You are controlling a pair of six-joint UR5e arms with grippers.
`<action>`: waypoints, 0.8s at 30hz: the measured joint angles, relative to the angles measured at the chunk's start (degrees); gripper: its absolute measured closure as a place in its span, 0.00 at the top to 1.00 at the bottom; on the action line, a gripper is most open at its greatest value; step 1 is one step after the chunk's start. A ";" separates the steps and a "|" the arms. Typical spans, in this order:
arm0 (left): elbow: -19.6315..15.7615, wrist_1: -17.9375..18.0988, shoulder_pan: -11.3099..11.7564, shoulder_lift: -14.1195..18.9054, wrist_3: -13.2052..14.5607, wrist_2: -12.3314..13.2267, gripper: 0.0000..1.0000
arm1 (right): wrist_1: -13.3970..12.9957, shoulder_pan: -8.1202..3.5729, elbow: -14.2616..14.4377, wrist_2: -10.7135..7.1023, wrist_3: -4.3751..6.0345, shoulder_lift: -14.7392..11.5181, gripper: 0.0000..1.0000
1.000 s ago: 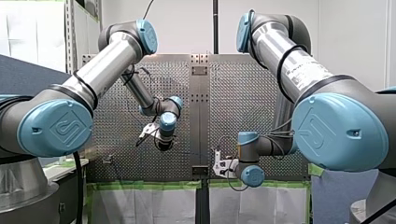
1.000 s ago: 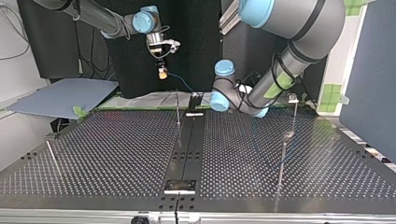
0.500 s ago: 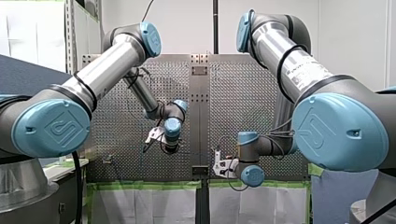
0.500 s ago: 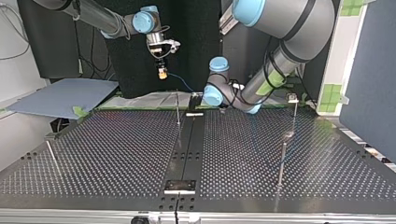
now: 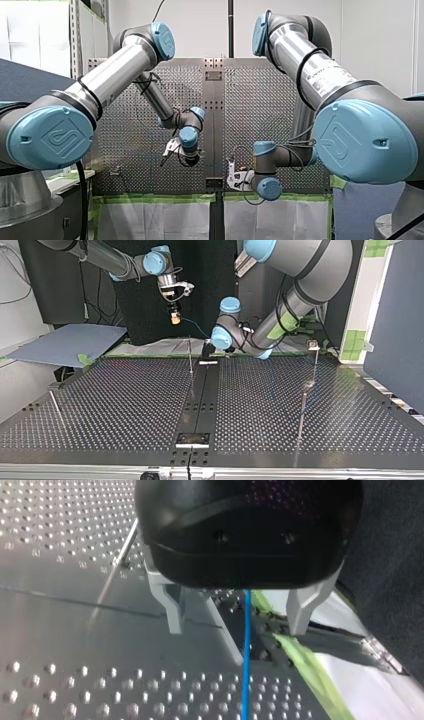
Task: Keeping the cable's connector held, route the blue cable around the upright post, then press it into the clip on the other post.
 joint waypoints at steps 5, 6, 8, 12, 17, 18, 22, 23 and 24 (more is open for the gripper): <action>-0.01 -0.27 -0.96 0.00 -0.28 1.60 1.00 | -0.14 0.16 -0.03 0.00 0.02 -0.03 0.00; 0.00 -0.36 -1.09 0.01 -0.31 1.76 1.00 | -0.15 0.18 -0.03 0.00 0.03 -0.03 0.00; 0.00 -0.53 -1.37 0.00 -0.33 1.85 1.00 | -0.16 0.25 -0.03 0.00 0.05 -0.03 0.00; 0.01 -0.94 -1.97 -0.04 -0.15 1.76 1.00 | -0.17 0.30 -0.03 0.00 0.08 -0.04 0.00; 0.01 -2.66 -2.97 -1.10 1.09 1.13 1.00 | -0.17 0.36 -0.04 0.00 0.09 -0.04 0.00; 0.01 -2.84 -3.07 -1.23 1.29 1.15 1.00 | -0.17 0.39 -0.04 0.00 0.12 -0.03 0.00; 0.02 -3.40 -3.89 -1.67 2.22 2.37 1.00 | -0.14 0.46 -0.04 0.03 0.20 -0.03 0.00; 0.02 -3.38 -4.05 -1.70 2.32 2.75 1.00 | -0.14 0.46 -0.04 0.05 0.21 -0.03 0.00; 0.02 -3.35 -4.20 -1.71 2.41 3.15 1.00 | -0.14 0.47 -0.04 0.06 0.21 -0.03 0.00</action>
